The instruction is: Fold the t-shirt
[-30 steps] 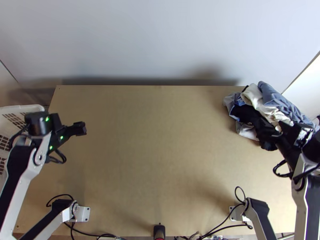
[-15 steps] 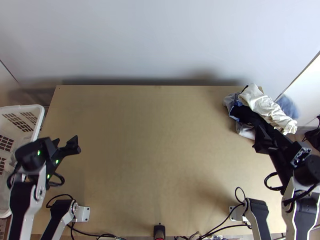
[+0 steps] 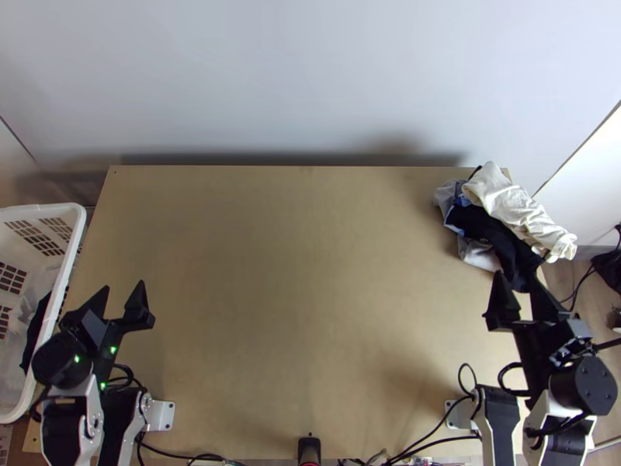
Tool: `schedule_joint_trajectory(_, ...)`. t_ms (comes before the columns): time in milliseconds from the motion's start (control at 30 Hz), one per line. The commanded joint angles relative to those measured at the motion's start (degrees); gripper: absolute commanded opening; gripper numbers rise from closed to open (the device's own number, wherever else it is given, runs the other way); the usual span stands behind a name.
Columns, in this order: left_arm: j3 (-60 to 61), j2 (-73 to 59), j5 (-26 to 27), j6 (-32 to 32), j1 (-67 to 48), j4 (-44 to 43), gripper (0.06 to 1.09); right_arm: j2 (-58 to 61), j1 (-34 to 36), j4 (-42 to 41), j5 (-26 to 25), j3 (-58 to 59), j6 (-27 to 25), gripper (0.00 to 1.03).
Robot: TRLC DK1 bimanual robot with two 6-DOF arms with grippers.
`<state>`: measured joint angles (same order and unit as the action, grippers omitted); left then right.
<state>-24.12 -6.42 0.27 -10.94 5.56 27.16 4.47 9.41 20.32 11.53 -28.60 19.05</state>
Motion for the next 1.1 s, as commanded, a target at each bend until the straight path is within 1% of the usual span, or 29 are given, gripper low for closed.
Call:
schedule_joint_trajectory(0, 3.3, 6.6, 0.0, -0.8, 0.2, 1.4, 1.04, -4.9, -0.6, 1.3, 0.1, 3.4, 0.2, 0.94)
schedule_joint_trajectory(67, 3.7, 6.6, 0.1, -0.8, 0.2, 0.1, 1.04, -4.9, -2.8, 1.1, 0.2, 4.4, 0.3, 0.94)
schedule_joint_trajectory(167, 4.9, 6.6, 0.2, -0.8, -0.6, -1.5, 1.04, -4.9, -8.3, 1.6, 0.1, 6.1, -0.4, 0.94)
schedule_joint_trajectory(367, 5.1, 6.7, 0.2, -2.2, -2.4, 0.2, 1.04, -4.9, -16.9, 4.6, 0.1, 7.2, -0.5, 0.94)
schedule_joint_trajectory(433, 5.2, 6.7, 0.4, -2.7, -2.5, 1.9, 1.04, -4.9, -18.5, 5.7, 0.1, 7.7, -0.1, 0.94)
schedule_joint_trajectory(633, 5.3, 6.8, 2.4, -6.4, -2.8, 4.1, 1.04, -4.9, -20.0, 6.8, 0.2, 9.3, 2.6, 0.94)
schedule_joint_trajectory(767, 6.5, 6.8, 6.3, -8.8, -2.7, 4.2, 1.04, -4.9, -20.4, 8.2, 0.2, 10.2, 3.5, 0.95)
schedule_joint_trajectory(800, 7.2, 6.8, 6.9, -9.6, -2.7, 4.1, 1.04, -4.9, -20.4, 9.1, 0.1, 10.9, 3.5, 0.98)
schedule_joint_trajectory(933, 9.6, 6.8, 7.0, -13.1, -1.9, 3.5, 1.04, -4.9, -20.0, 10.5, 0.0, 11.8, 4.7, 0.98)
schedule_joint_trajectory(1067, 10.9, 6.8, 7.5, -14.5, -0.8, 3.8, 1.04, -4.8, -20.0, 10.4, -0.1, 13.3, 4.7, 0.98)
